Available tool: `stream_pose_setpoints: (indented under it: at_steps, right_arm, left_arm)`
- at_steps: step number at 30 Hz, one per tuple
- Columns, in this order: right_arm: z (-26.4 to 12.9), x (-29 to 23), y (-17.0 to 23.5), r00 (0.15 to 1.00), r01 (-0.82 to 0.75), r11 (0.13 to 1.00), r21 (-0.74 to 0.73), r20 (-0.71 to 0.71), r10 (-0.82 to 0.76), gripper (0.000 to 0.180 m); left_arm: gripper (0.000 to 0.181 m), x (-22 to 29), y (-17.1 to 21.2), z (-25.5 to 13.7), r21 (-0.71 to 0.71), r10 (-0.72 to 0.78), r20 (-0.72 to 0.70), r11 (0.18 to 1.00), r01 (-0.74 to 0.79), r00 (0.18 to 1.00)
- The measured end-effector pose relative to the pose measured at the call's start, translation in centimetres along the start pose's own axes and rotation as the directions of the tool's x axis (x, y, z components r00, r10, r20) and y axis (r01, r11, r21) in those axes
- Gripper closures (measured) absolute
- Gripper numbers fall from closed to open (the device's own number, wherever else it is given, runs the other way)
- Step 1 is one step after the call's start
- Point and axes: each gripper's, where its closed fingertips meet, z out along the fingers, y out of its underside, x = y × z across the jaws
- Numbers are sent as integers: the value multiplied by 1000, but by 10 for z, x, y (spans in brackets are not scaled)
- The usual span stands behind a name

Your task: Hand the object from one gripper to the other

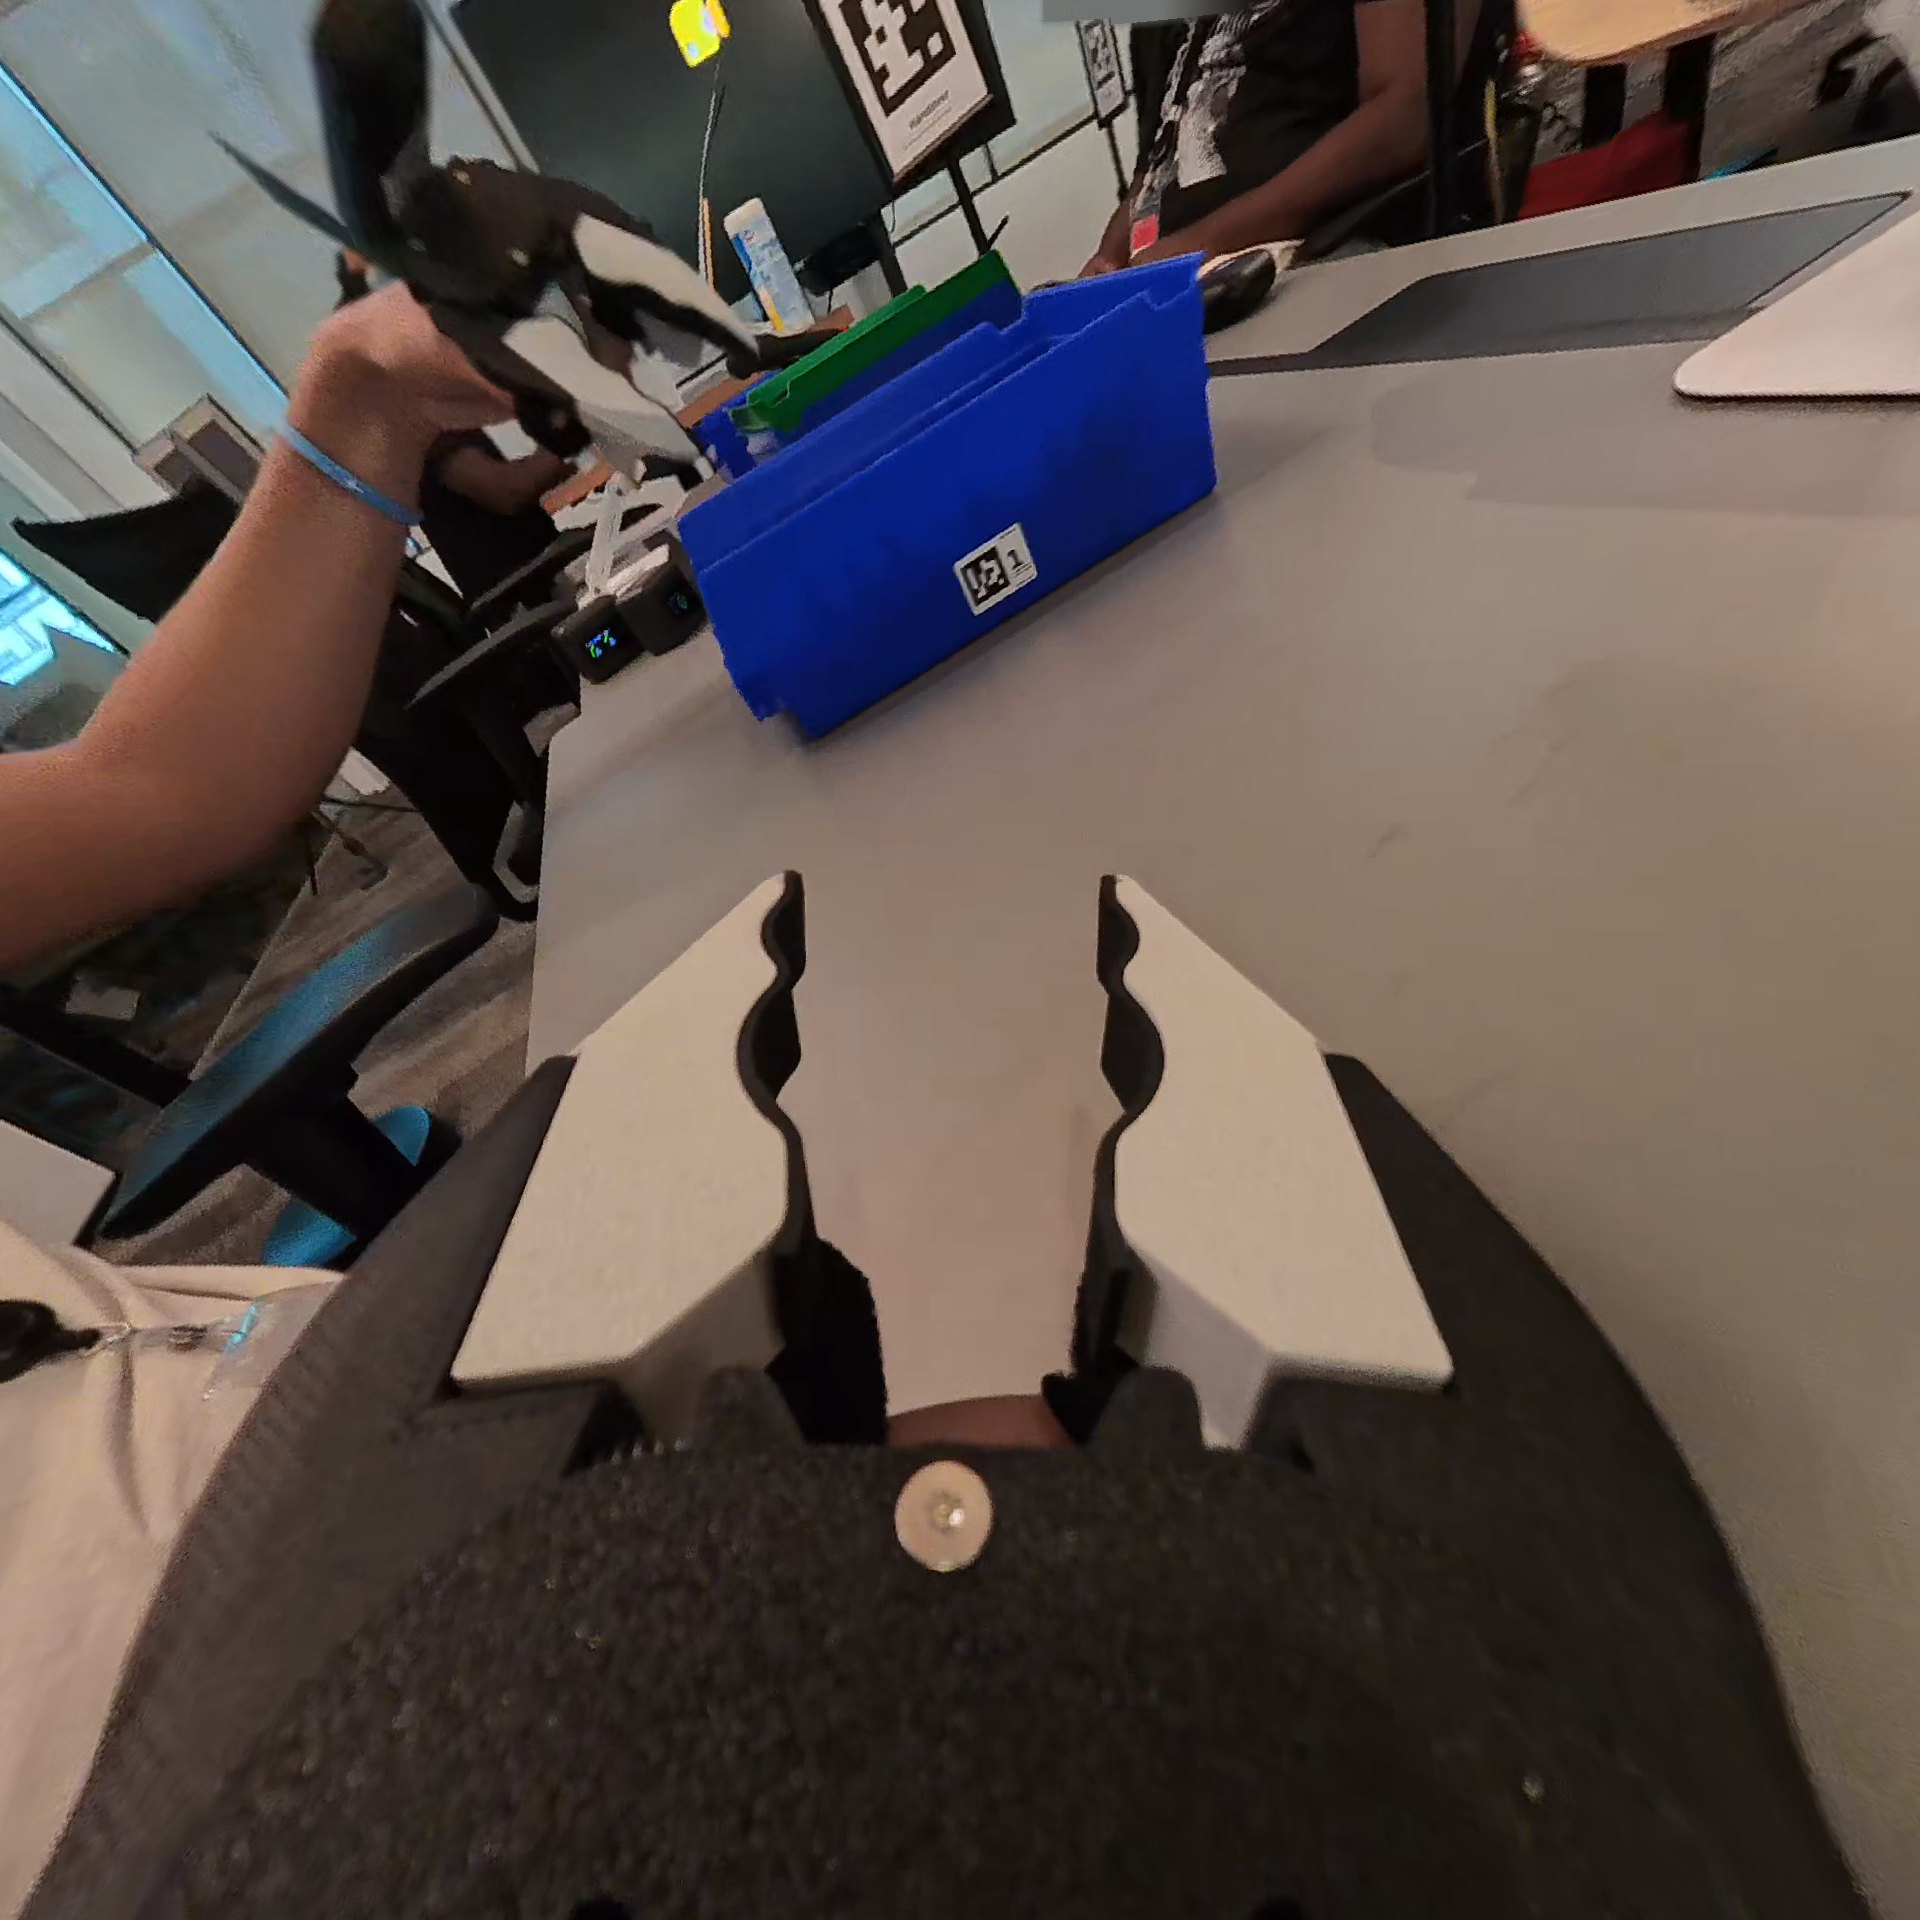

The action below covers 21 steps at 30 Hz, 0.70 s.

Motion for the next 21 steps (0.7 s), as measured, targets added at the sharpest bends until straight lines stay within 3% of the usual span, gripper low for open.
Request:
stream_pose_setpoints:
  at_steps: [4, 7, 12, 18, 21]
  right_arm:
    - [-5, 10, -5, 999, -52, 998, 35, -13, 53, 123]
    - [-7, 16, -6, 997, -75, 996, 44, -21, 76, 123]
    - [-7, 19, -3, 995, -98, 995, 35, -24, 99, 123]
    - [-2, 14, 5, 997, -74, 997, -13, -14, 74, 123]
    - [0, 10, 10, 998, -62, 997, -43, -5, 61, 123]
  left_arm:
    - [126, -1, 60, 31, -356, -220, -183, 923, 144, 958]
    - [129, 6, 93, 51, -571, -373, -169, 792, 217, 912]
    - [142, 5, 104, 83, -602, -495, -81, 716, 354, 865]
    - [153, 8, 118, 90, -631, -548, 16, 643, 433, 837]
    - [179, 16, 117, 89, -629, -566, -4, 643, 438, 825]
